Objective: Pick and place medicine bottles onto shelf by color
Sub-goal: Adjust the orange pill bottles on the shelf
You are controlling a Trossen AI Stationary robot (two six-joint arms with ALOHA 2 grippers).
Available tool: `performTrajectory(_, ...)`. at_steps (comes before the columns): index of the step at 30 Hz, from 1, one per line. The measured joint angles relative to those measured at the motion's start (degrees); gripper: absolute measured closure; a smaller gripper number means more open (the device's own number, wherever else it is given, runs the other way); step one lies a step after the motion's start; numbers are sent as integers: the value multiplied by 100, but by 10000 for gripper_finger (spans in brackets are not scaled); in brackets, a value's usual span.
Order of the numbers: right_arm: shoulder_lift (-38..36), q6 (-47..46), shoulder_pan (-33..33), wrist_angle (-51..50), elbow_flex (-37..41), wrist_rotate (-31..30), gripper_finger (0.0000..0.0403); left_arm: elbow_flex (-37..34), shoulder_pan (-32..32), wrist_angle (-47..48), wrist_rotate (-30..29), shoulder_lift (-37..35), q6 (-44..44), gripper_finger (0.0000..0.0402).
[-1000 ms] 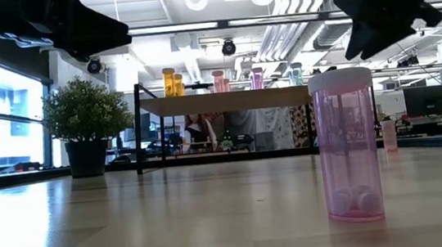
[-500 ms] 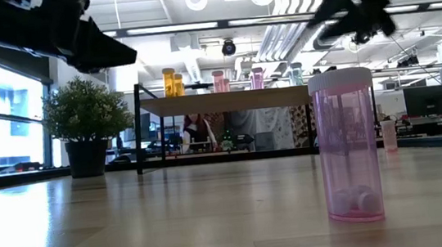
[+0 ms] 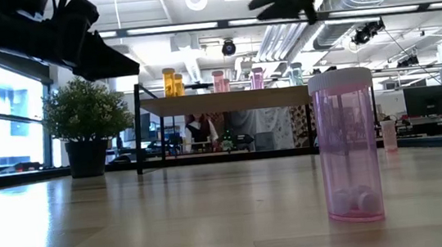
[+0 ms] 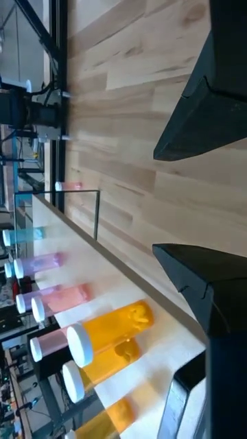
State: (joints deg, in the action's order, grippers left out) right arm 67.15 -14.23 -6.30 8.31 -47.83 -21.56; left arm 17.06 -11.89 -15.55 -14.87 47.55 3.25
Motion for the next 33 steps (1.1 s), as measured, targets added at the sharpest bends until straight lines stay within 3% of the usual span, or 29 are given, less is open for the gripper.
performTrajectory(3,407,199,-315,-323,-582,155,242,0,-107,21,100,0,0,202)
performTrajectory(9,1319,411,-898,-1156,-1803,1040,242,0,-379,226,517,-65,61,202)
performTrajectory(21,2996,574,-1516,-1418,-3546,2478,242,0,-932,386,932,-362,299,202)
performTrajectory(33,4543,1165,-1559,-3360,-6153,2613,242,0,-1326,184,1505,-363,466,202)
